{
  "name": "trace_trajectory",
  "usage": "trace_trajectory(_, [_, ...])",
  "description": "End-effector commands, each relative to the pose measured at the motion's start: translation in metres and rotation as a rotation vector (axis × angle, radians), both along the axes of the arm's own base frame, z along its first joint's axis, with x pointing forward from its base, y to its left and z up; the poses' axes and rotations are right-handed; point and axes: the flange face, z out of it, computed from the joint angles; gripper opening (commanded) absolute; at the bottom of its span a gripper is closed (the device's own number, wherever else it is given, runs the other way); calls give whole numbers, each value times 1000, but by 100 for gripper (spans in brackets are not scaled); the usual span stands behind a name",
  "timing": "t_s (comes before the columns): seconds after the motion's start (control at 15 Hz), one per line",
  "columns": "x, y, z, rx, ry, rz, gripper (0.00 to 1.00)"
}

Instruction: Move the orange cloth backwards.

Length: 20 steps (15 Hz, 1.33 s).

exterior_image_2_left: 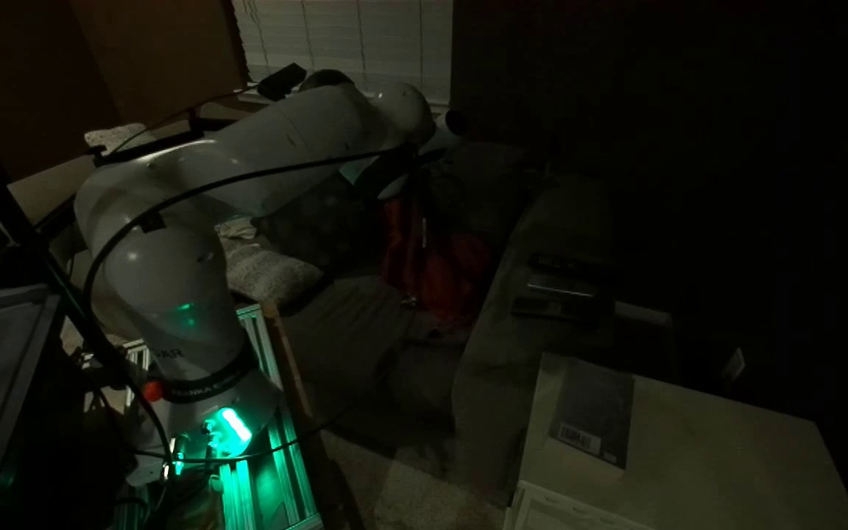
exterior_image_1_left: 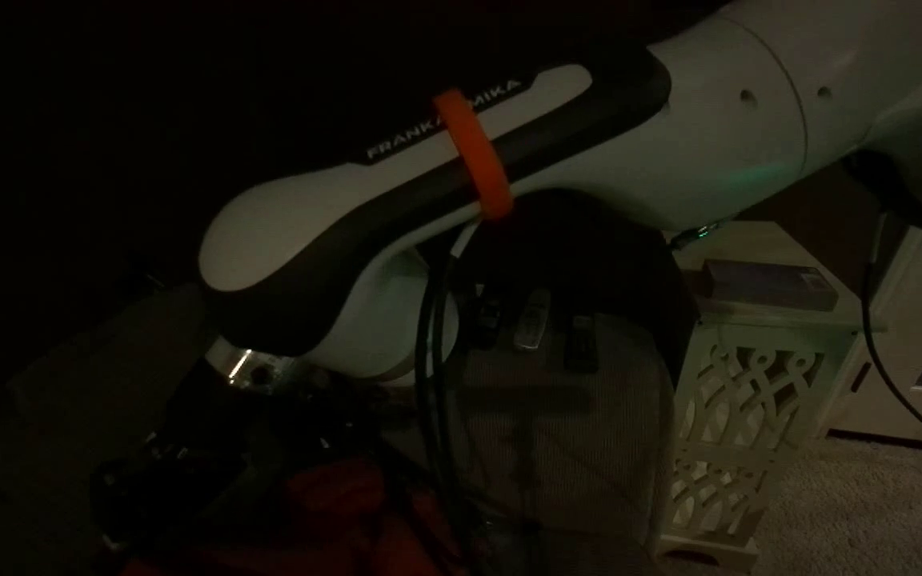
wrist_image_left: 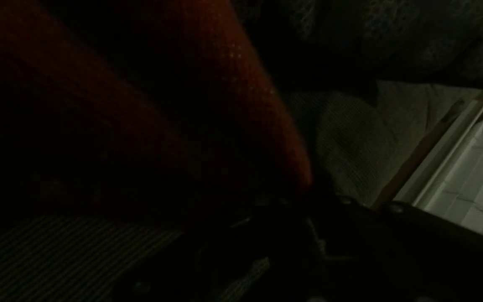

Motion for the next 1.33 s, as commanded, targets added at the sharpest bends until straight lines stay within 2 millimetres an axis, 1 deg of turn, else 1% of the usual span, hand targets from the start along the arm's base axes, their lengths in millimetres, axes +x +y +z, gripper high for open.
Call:
trace_trajectory(0.0, [19, 7, 8, -14, -46, -1, 47])
trace_trajectory(0.07, [27, 3, 20, 0, -69, -33, 53])
trace_trajectory(0.13, [36, -7, 27, -7, -90, -78, 59])
trace_trajectory(0.2, [44, -18, 37, -47, -105, -123, 67])
trace_trajectory(0.27, [53, -31, 43, -95, -121, -178, 73])
trace_trajectory(0.33, [60, -46, 44, -135, -123, -213, 81])
trace_trajectory(0.4, [66, -60, 44, -173, -123, -255, 88])
trace_trajectory(0.53, [73, -85, 38, -255, -97, -329, 99])
trace_trajectory(0.73, [73, -117, 17, -362, -15, -430, 100])
trace_trajectory(0.87, [68, -128, 5, -423, 49, -492, 100])
trace_trajectory(0.93, [80, -122, 3, -355, 0, -437, 100])
trace_trajectory(1.07, [76, -129, -5, -390, 30, -472, 100])
trace_trajectory(1.27, [74, -128, -3, -398, 37, -481, 100])
